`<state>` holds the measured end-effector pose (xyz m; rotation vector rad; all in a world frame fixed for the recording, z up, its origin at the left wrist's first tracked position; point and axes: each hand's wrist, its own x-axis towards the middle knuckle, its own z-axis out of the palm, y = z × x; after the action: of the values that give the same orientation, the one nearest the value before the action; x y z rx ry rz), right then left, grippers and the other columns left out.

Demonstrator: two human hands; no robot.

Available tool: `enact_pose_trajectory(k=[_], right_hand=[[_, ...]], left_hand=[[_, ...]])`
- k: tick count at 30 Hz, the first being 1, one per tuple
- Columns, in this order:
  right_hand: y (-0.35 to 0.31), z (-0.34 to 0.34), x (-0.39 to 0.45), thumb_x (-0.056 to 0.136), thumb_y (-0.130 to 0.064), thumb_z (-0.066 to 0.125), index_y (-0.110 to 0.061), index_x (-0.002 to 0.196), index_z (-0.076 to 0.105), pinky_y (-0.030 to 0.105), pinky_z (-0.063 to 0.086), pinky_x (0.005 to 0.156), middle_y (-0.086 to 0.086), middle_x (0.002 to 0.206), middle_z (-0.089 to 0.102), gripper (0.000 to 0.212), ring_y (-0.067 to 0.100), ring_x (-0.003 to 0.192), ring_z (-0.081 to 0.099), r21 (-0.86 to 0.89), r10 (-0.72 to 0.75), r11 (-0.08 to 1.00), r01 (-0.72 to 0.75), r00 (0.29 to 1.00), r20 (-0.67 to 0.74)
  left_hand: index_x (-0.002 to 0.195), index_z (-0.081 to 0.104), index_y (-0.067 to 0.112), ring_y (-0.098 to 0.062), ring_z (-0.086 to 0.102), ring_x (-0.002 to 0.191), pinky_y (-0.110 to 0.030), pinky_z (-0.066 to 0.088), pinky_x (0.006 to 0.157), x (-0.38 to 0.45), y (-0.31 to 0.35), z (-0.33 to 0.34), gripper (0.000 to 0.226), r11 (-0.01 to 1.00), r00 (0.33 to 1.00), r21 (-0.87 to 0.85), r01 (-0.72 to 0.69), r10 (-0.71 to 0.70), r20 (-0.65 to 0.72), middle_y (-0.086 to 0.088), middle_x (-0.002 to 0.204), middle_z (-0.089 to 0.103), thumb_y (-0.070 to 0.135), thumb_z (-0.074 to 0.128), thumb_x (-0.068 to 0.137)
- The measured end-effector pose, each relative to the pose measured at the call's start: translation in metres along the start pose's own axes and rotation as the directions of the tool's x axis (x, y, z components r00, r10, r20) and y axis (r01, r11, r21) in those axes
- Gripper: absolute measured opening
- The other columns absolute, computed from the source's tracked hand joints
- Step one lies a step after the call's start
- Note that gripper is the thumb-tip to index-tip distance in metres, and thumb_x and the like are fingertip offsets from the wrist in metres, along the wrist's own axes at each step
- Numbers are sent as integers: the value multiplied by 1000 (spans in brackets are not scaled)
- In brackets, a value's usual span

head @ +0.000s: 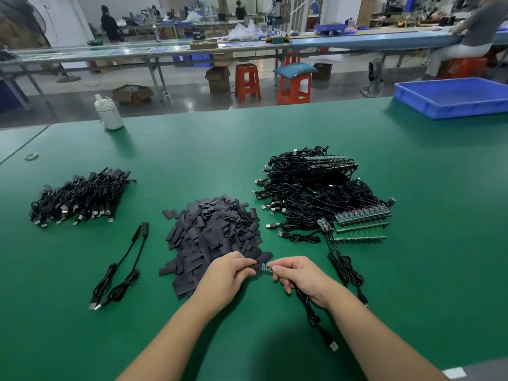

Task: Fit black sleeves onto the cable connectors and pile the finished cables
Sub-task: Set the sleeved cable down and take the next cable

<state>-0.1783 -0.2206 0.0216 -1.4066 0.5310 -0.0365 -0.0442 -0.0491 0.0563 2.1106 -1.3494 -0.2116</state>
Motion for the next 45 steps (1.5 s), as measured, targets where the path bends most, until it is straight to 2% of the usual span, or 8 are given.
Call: enact_pose_trajectory(k=[10,15,20,26,33,37,40,45], right_hand=[[-2,0,-1,97,-10,62,-11,114,70,30,50,64,4,79,68,18,10,50,49,-100,18,995,-17,1000,17],[-2,0,0,97,-10,62,-8,115,70,26,49,56,4,79,69,20,8,50,49,-114,21,993,-16,999,44],[-1,-1,0,97,-10,62,-10,111,72,26,50,59,3,79,69,17,8,51,50,-129,23,992,-17,999,41],[1,-2,3,97,-9,62,-8,110,71,24,50,53,4,79,69,17,7,52,51,-83,35,996,-31,998,44],[8,-2,9,96,-8,63,-11,115,69,25,51,51,4,81,72,20,8,52,51,-126,33,992,-20,994,102],[7,-4,9,96,-12,65,-19,135,54,25,52,54,9,88,73,41,10,57,54,-132,30,991,-11,989,146],[6,-5,7,93,-14,68,-26,142,43,26,53,56,12,93,74,56,12,60,55,-119,26,993,-7,987,161],[1,-1,4,95,-13,66,-18,135,53,27,54,60,8,87,73,43,11,60,56,-85,-1,996,11,992,127]], left_hand=[[124,68,22,-13,62,97,-23,45,86,-1,-5,4,32,999,999,37,38,-39,25,3,101,68,34,62,95],[122,68,22,-16,61,98,-32,47,90,0,-5,6,31,995,997,61,74,-74,6,0,101,69,35,61,95],[126,66,23,-18,59,101,-31,46,90,1,-7,3,32,992,989,119,-32,14,146,0,105,66,33,59,97],[127,64,22,-22,60,99,-32,46,86,3,-3,11,32,979,988,189,-82,56,143,-3,103,66,34,54,98],[127,63,26,-18,60,100,-28,45,86,1,-3,20,33,983,988,168,-76,52,145,0,105,65,38,55,97],[121,69,23,-15,61,101,-28,46,91,0,-5,21,32,995,996,84,-46,40,74,3,111,65,37,63,93],[114,73,25,-16,63,96,-30,48,88,1,-3,23,27,998,995,51,-43,38,94,2,103,69,38,64,92],[104,74,26,-14,62,88,-32,49,83,3,0,25,20,997,993,21,-73,71,93,2,93,69,38,62,93]])
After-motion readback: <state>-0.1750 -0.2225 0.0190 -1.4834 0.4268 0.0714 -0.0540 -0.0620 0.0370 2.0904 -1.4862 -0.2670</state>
